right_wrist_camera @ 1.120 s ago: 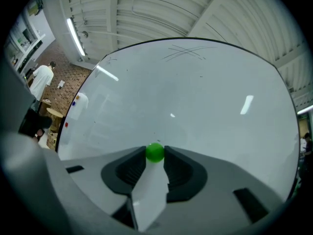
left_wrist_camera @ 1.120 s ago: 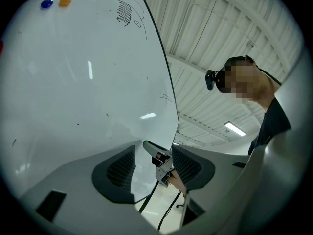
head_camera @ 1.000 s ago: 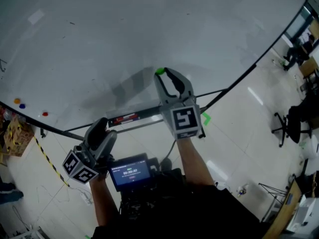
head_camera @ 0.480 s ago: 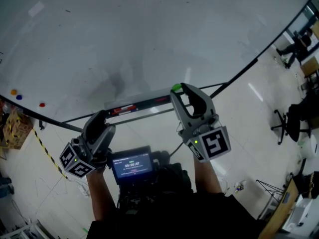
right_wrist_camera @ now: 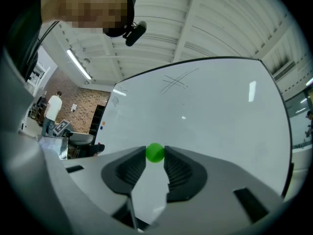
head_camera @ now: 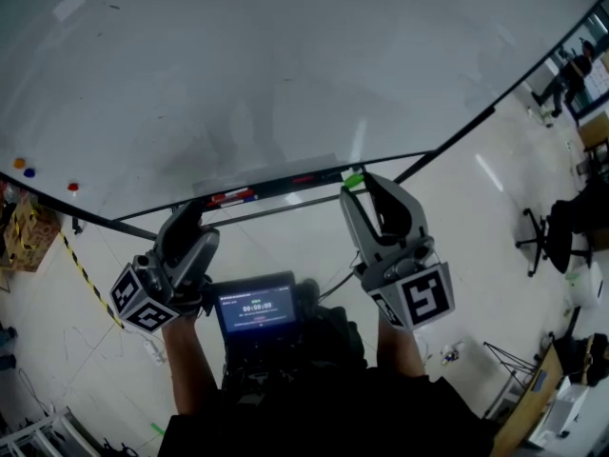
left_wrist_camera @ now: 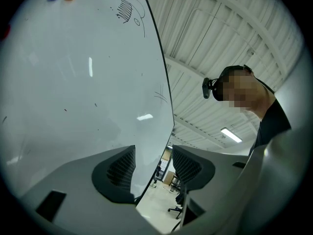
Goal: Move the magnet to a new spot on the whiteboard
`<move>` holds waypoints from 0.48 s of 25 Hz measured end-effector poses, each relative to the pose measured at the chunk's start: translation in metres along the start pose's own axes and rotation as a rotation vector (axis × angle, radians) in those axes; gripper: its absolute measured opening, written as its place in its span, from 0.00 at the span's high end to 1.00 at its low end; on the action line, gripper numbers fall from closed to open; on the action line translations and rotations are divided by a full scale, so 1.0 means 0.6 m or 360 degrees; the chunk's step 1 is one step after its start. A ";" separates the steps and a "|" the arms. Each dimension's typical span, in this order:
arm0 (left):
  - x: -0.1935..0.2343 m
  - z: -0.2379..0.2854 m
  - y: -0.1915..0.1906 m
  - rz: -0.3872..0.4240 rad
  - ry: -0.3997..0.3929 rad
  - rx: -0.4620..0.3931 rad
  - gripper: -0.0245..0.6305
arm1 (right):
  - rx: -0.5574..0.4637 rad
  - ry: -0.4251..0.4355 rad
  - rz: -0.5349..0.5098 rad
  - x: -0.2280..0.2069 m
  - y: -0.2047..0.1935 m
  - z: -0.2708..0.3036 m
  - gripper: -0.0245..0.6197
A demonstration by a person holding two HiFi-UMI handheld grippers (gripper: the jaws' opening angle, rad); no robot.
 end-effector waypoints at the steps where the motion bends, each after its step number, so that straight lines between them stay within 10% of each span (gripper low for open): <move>1: -0.002 0.002 -0.003 -0.0001 -0.0001 0.0003 0.62 | 0.0002 0.0001 -0.0001 -0.002 -0.001 -0.003 0.74; 12: -0.012 0.018 -0.014 0.0005 0.0015 -0.0006 0.62 | -0.0008 0.0032 0.0002 -0.014 -0.008 -0.011 0.74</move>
Point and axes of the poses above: the fingertips, and each gripper's own axes: z forward along the fingers, x to its left, y out of its top, the point moved 4 cm from there along -z, backward along the fingers, and after that the axes turned 2 degrees about x, right-handed, at the moved point
